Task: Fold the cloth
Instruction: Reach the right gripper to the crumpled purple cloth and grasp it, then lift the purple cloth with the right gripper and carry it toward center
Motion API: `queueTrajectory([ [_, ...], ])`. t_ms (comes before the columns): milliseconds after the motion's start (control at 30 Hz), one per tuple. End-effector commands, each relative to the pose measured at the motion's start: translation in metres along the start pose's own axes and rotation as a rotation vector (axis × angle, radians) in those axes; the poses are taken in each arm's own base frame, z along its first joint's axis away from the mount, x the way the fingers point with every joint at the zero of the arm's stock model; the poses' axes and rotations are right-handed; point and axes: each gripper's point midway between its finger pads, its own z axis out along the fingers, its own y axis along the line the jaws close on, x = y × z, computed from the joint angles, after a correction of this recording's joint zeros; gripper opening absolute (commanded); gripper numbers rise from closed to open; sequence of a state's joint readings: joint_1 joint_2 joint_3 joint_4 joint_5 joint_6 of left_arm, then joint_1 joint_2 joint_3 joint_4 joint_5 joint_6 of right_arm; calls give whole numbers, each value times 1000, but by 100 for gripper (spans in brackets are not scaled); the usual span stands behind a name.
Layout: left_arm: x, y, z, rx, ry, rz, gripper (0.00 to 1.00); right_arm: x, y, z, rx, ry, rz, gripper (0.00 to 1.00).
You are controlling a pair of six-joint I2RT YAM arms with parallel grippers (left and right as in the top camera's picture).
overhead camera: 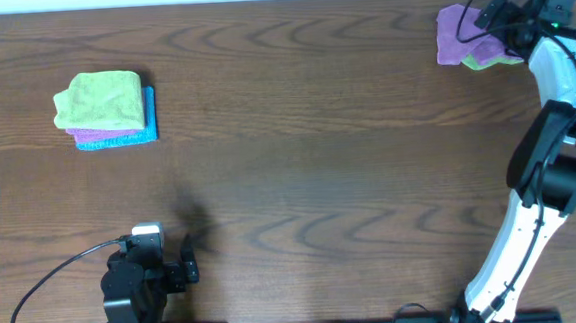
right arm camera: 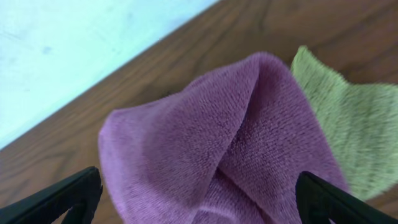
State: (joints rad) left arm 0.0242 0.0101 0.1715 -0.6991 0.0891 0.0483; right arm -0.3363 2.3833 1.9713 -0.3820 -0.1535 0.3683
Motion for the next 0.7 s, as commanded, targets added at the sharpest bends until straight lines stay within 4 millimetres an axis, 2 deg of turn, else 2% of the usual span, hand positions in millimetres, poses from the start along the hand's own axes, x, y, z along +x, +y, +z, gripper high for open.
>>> queueTrajectory([
  [0,9,2,2,-13,29,-10,95,1,2,10,-29,3,40,99],
  [167,9,2,2,-13,29,-10,95,9,2,23,-39,11,43,98],
  [333,9,2,2,-13,29,-10,95,13,10,26,-50,11,32,80],
  [467,9,2,2,-13,29,-10,95,15,17,27,-57,14,23,55],
  [600,9,2,2,-13,29,-10,95,16,18,26,-62,17,12,23],
  [667,9,2,2,-13,29,-10,95,15,19,23,-60,22,12,14],
])
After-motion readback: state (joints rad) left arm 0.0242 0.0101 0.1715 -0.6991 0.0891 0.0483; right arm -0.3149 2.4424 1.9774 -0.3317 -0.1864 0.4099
